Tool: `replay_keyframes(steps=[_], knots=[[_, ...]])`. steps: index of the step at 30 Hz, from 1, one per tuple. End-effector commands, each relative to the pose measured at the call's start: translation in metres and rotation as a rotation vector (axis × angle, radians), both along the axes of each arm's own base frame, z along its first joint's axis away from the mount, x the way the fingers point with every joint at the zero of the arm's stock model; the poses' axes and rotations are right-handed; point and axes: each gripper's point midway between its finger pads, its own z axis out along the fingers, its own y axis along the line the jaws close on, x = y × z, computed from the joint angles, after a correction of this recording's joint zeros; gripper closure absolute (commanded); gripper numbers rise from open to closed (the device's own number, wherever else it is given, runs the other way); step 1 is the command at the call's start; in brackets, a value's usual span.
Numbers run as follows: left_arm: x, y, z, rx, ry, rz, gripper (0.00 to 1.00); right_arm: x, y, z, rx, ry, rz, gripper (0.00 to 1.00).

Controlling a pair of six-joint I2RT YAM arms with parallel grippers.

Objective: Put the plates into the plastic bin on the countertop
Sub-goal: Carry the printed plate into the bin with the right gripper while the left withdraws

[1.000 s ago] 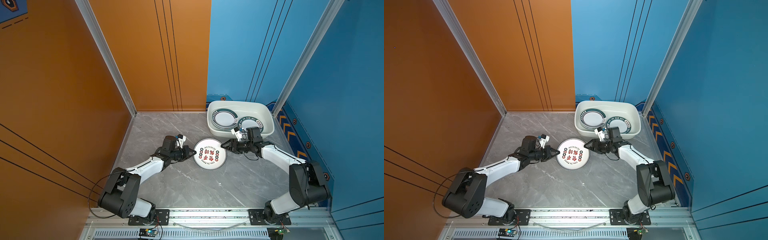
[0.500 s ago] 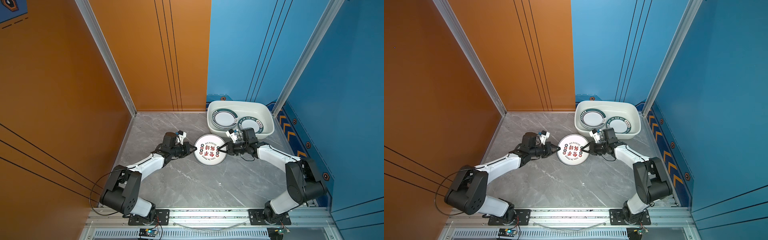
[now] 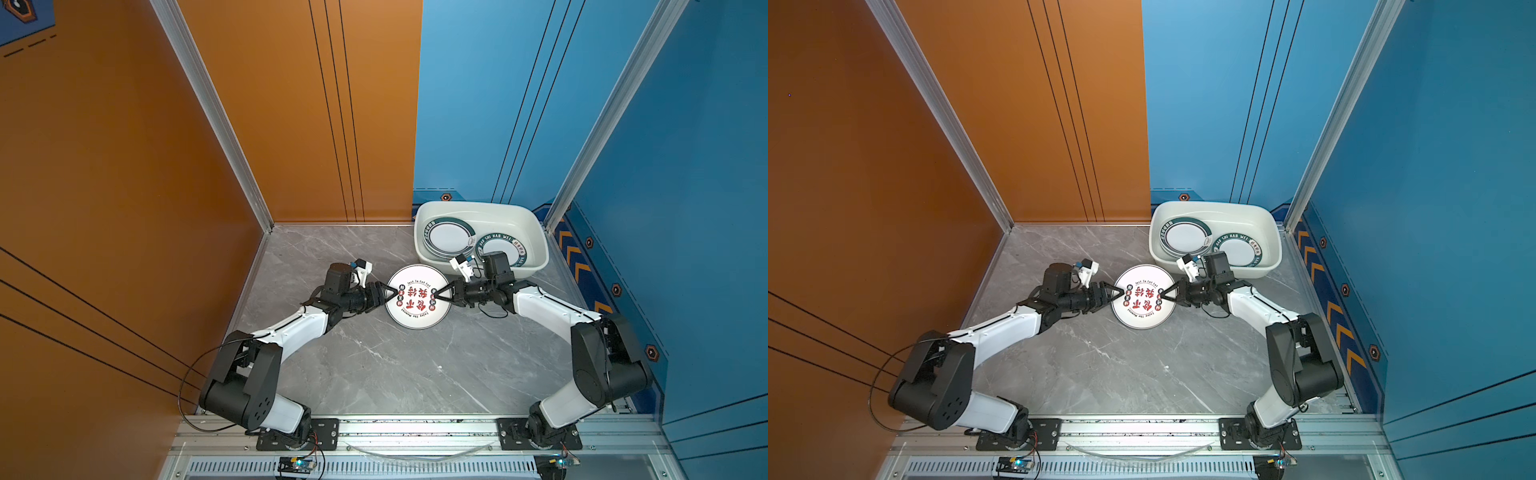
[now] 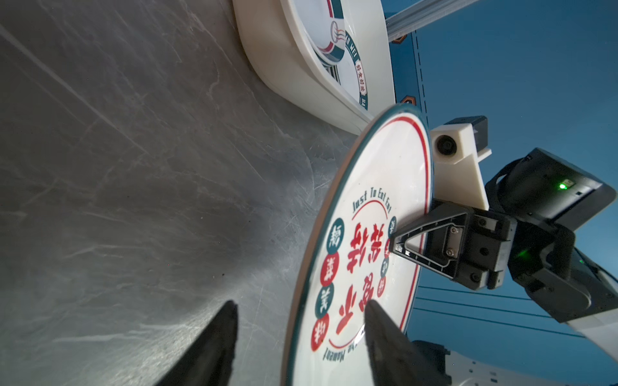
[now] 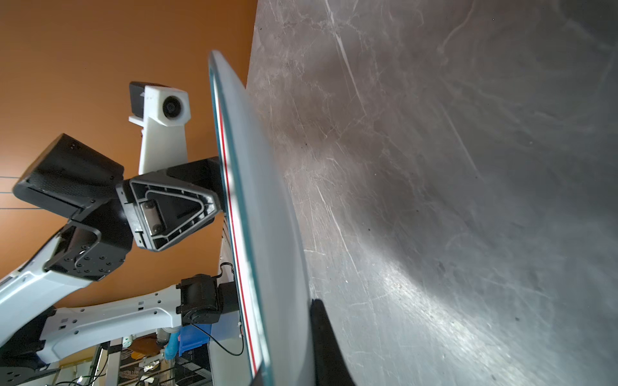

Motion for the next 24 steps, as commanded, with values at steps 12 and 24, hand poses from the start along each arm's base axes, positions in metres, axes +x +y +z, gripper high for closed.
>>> replay_keyframes(steps=[12, 24], knots=[[-0.022, 0.038, 0.001, 0.195, -0.067, 0.065, 0.03, 0.152, -0.088, 0.045, -0.04, -0.006, -0.445, 1.0], [-0.035, 0.065, 0.002, 0.203, -0.07, 0.106, 0.03, 0.239, -0.134, 0.011, -0.146, 0.075, -0.643, 1.0]])
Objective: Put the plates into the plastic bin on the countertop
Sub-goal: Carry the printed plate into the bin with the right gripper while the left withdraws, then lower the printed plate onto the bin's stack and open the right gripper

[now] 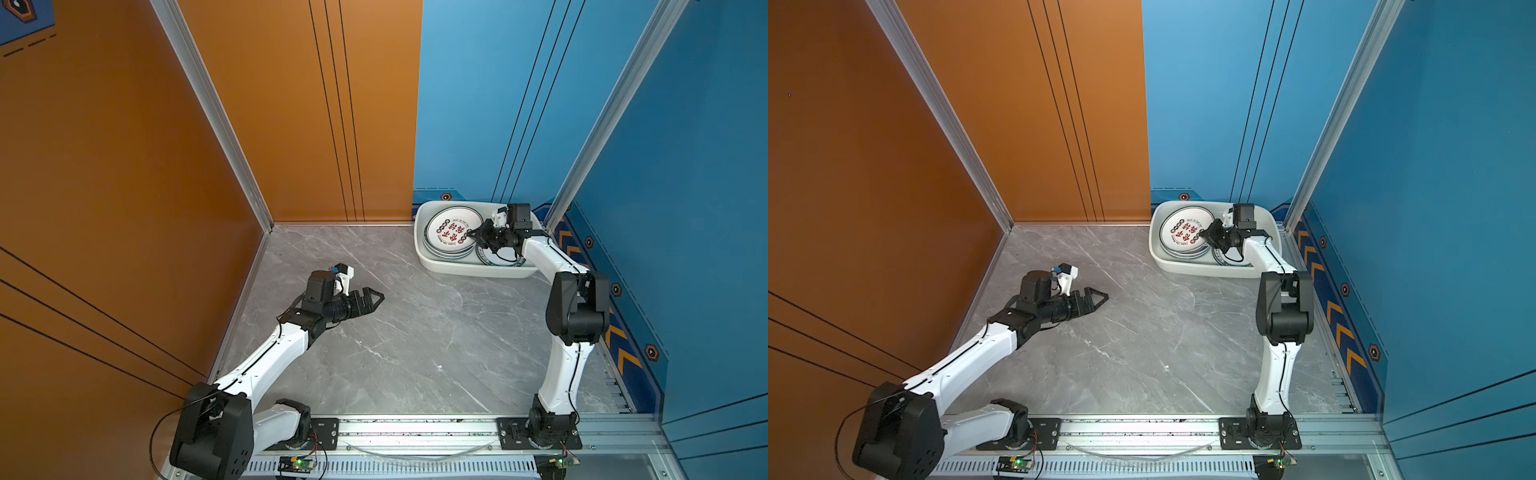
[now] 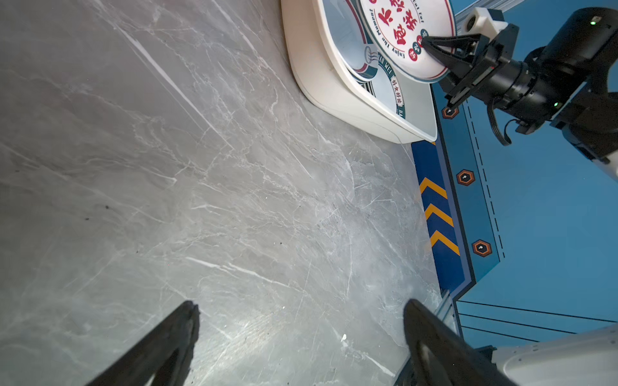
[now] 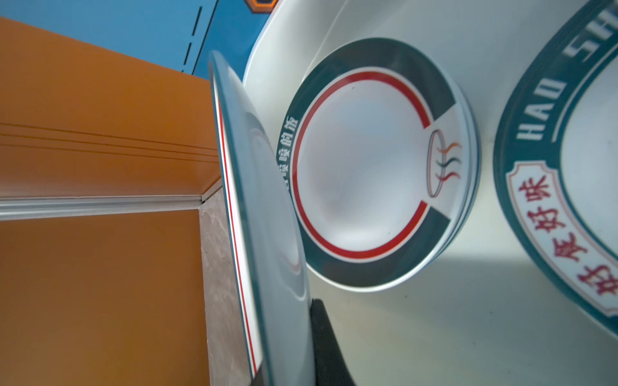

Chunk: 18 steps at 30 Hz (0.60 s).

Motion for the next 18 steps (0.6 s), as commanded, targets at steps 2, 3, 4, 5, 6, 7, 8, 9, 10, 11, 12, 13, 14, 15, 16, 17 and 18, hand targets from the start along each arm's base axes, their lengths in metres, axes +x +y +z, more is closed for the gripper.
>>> replay_keyframes(steps=[2, 3, 4, 5, 6, 7, 8, 9, 10, 11, 12, 13, 14, 15, 16, 17, 18], knots=[[-0.008, 0.011, -0.009, 0.024, 0.011, 0.006, 0.03, 0.019, -0.004, 0.005, -0.03, 0.017, -0.039, 1.0], [-0.009, 0.013, -0.009, 0.025, 0.012, 0.011, 0.03, 0.023, -0.005, 0.003, -0.036, 0.024, -0.04, 1.0], [-0.009, 0.015, -0.01, 0.026, 0.012, 0.016, 0.03, 0.026, -0.005, 0.001, -0.042, 0.032, -0.039, 1.0], [-0.01, 0.017, -0.009, 0.025, 0.012, 0.022, 0.03, 0.029, -0.006, -0.001, -0.05, 0.041, -0.039, 1.0], [-0.01, 0.02, -0.009, 0.025, 0.01, 0.028, 0.03, 0.032, -0.007, -0.003, -0.058, 0.047, -0.041, 1.0], [-0.011, 0.022, -0.009, 0.025, 0.01, 0.034, 0.03, 0.034, -0.007, -0.005, -0.063, 0.055, -0.044, 1.0], [-0.011, 0.023, -0.009, 0.024, 0.007, 0.038, 0.03, 0.037, -0.008, -0.007, -0.066, 0.059, -0.047, 1.0], [-0.012, 0.024, -0.009, 0.024, 0.005, 0.043, 0.03, 0.039, -0.008, -0.01, -0.066, 0.067, -0.051, 1.0], [-0.012, 0.025, -0.009, 0.024, 0.002, 0.046, 0.03, 0.04, -0.009, -0.012, -0.067, 0.073, -0.053, 1.0], [-0.012, 0.026, -0.008, 0.024, 0.001, 0.048, 0.03, 0.042, -0.009, -0.015, -0.068, 0.08, -0.054, 1.0], [-0.013, 0.026, -0.008, 0.023, 0.002, 0.049, 0.03, 0.043, -0.009, -0.018, -0.067, 0.087, -0.054, 1.0], [-0.013, 0.027, -0.009, 0.021, 0.004, 0.05, 0.03, 0.044, -0.009, -0.021, -0.066, 0.092, -0.054, 1.0], [-0.012, 0.027, -0.009, 0.021, 0.005, 0.049, 0.03, 0.044, -0.009, -0.023, -0.065, 0.098, -0.056, 1.0], [-0.012, 0.027, -0.008, 0.02, 0.005, 0.05, 0.03, 0.044, -0.008, -0.026, -0.065, 0.103, -0.055, 1.0], [-0.012, 0.027, -0.008, 0.02, 0.005, 0.05, 0.03, 0.045, -0.008, -0.029, -0.064, 0.107, -0.056, 1.0], [-0.012, 0.027, -0.008, 0.019, 0.004, 0.05, 0.03, 0.045, -0.007, -0.031, -0.064, 0.111, -0.055, 1.0], [-0.012, 0.027, -0.008, 0.02, 0.004, 0.051, 0.03, 0.045, -0.007, -0.034, -0.066, 0.116, -0.055, 1.0]])
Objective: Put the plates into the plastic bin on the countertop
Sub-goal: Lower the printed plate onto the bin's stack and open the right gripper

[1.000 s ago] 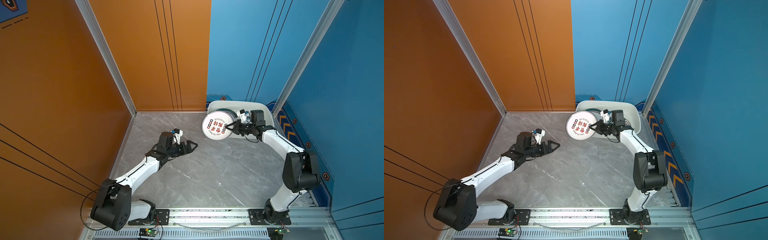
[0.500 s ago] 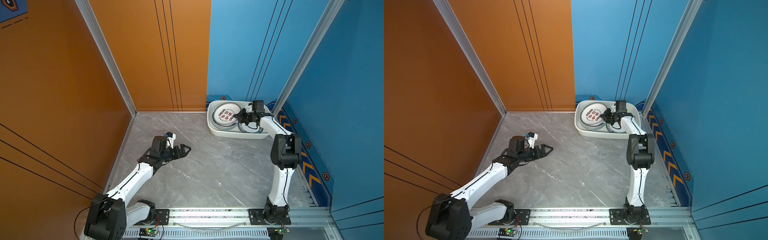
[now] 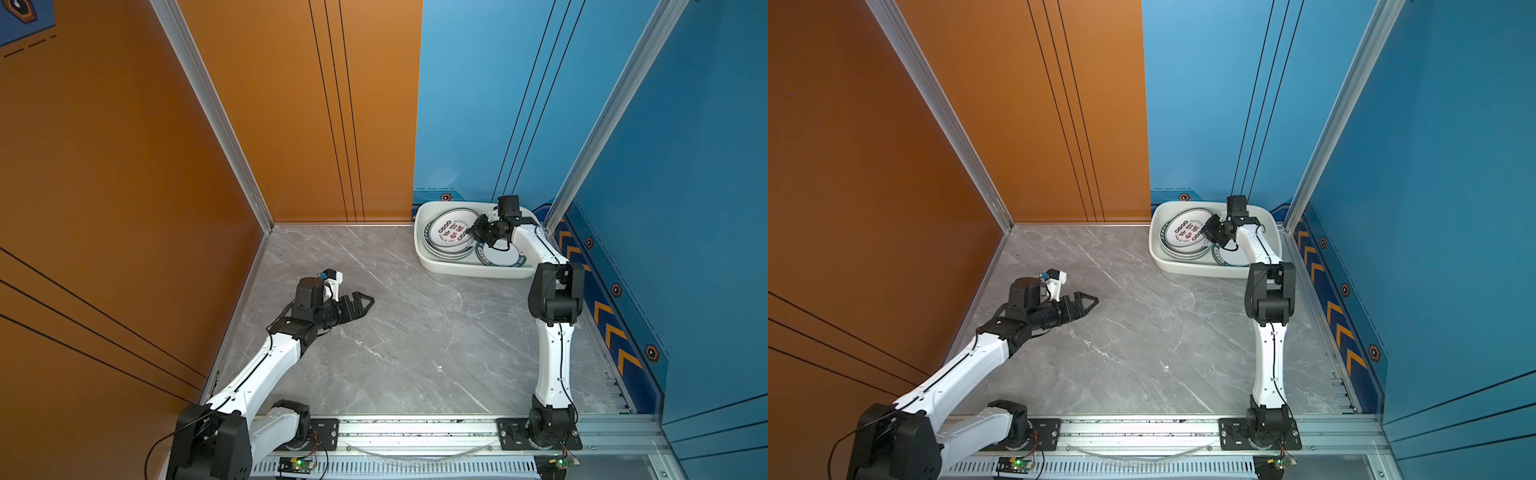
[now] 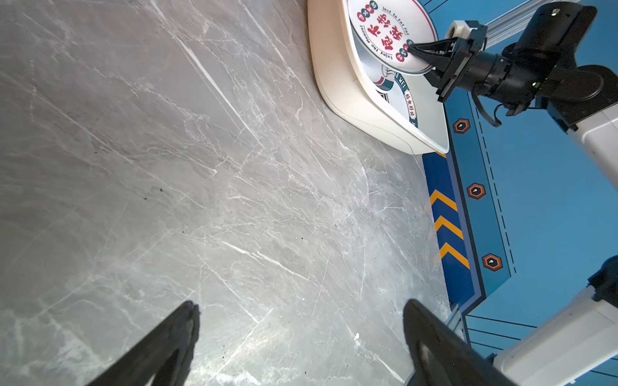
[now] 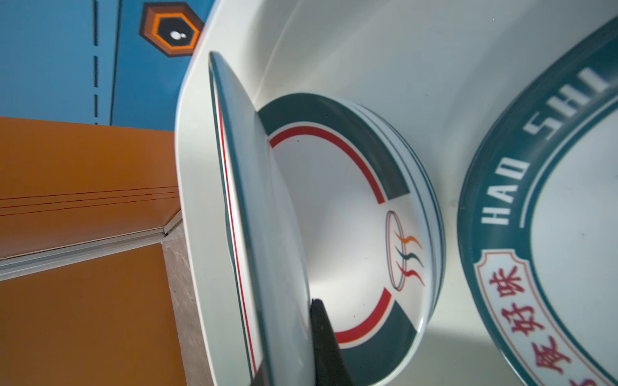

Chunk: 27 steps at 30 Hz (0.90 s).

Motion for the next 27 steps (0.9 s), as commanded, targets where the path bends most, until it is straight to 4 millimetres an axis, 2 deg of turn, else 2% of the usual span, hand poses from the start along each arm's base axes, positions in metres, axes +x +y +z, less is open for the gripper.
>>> replay_keyframes(steps=[1, 7, 12, 17, 27], knots=[[-0.004, 0.003, -0.003, 0.009, 0.006, -0.007, 0.03, 0.004, 0.004, 0.007, -0.006, -0.011, 0.002, 1.0], [-0.004, 0.002, -0.005, 0.01, 0.011, -0.008, 0.03, 0.003, 0.004, -0.003, -0.018, 0.02, 0.006, 0.97], [-0.004, 0.003, -0.005, 0.009, 0.012, -0.007, 0.03, -0.001, 0.002, -0.005, -0.07, 0.032, 0.02, 0.75], [-0.003, 0.004, -0.007, 0.01, 0.016, -0.004, 0.03, -0.007, -0.001, 0.0, -0.163, 0.029, 0.039, 0.63], [-0.003, 0.004, -0.009, 0.014, 0.02, -0.001, 0.04, -0.02, -0.007, 0.009, -0.371, 0.028, 0.079, 0.55]])
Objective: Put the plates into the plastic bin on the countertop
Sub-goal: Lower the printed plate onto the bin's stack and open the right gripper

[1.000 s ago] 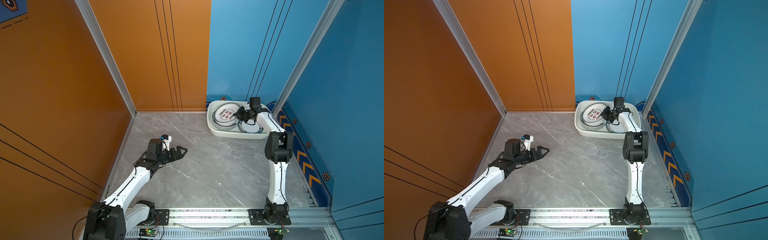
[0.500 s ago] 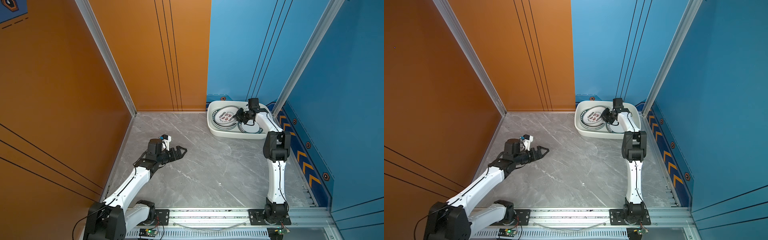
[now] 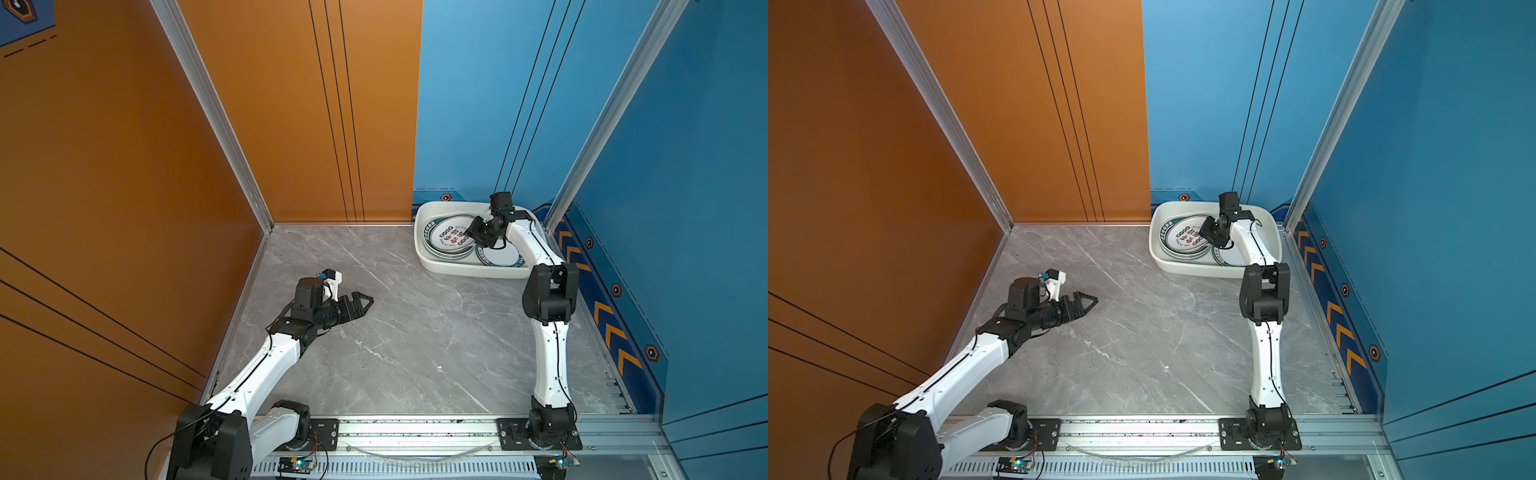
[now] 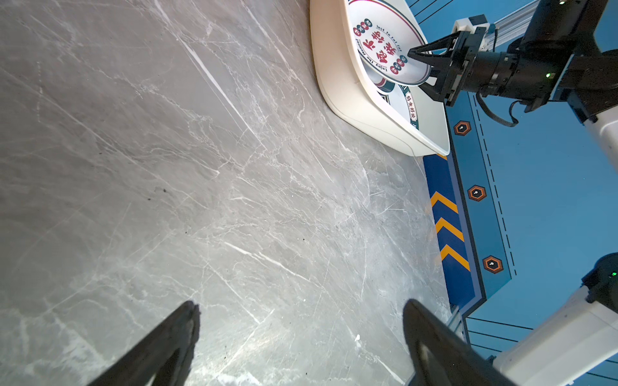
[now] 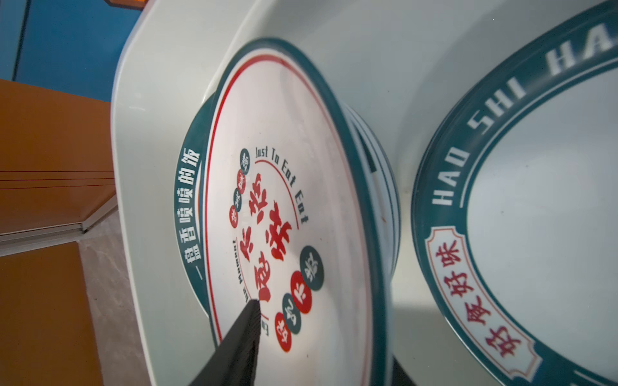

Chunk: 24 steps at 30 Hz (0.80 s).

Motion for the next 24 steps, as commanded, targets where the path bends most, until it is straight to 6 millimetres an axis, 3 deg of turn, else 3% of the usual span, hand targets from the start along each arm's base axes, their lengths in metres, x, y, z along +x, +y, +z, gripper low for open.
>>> replay_keyframes(steps=[1, 18, 21, 24], knots=[[-0.004, 0.002, -0.008, 0.013, 0.016, -0.009, 0.04, -0.007, -0.006, 0.012, -0.123, -0.01, 0.027, 0.55], [-0.004, 0.009, -0.014, 0.052, 0.02, 0.016, 0.04, -0.019, -0.01, 0.012, -0.289, 0.008, 0.073, 0.54], [0.0, 0.018, -0.016, 0.083, 0.012, 0.055, 0.04, -0.023, -0.014, 0.023, -0.309, -0.008, 0.073, 0.54], [0.006, 0.037, -0.018, 0.13, -0.013, 0.133, 0.04, -0.032, -0.019, 0.053, -0.344, -0.061, 0.072, 0.54]])
